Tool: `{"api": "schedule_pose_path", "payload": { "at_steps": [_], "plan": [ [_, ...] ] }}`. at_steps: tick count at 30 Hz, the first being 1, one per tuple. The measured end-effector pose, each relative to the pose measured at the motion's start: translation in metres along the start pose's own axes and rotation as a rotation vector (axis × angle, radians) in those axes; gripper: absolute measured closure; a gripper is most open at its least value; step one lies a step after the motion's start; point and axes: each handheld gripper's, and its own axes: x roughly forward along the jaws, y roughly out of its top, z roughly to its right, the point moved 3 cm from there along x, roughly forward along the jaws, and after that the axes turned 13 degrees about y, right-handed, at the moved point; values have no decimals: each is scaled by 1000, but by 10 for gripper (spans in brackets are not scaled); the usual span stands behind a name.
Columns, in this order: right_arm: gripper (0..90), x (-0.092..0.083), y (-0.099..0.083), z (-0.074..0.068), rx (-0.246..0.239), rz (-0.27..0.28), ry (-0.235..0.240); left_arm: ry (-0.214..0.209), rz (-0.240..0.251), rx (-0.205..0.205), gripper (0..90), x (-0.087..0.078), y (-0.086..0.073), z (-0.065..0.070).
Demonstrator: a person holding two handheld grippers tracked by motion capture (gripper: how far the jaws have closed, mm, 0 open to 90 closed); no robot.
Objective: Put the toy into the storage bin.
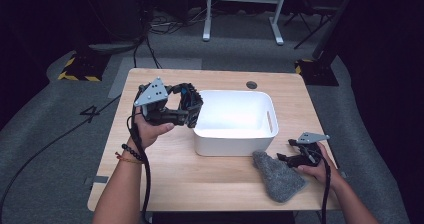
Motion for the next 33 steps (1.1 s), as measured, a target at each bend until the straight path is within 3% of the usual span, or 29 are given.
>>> {"api": "schedule_pose_path", "payload": {
  "at_steps": [16,33],
  "plan": [
    [170,-2,-2,-1,2,0,-3,-66,3,38,250,25,19,21],
    [170,-2,-2,-1,1,-1,-3,-122,-106,76,251,60,11,35]
  ]
}}
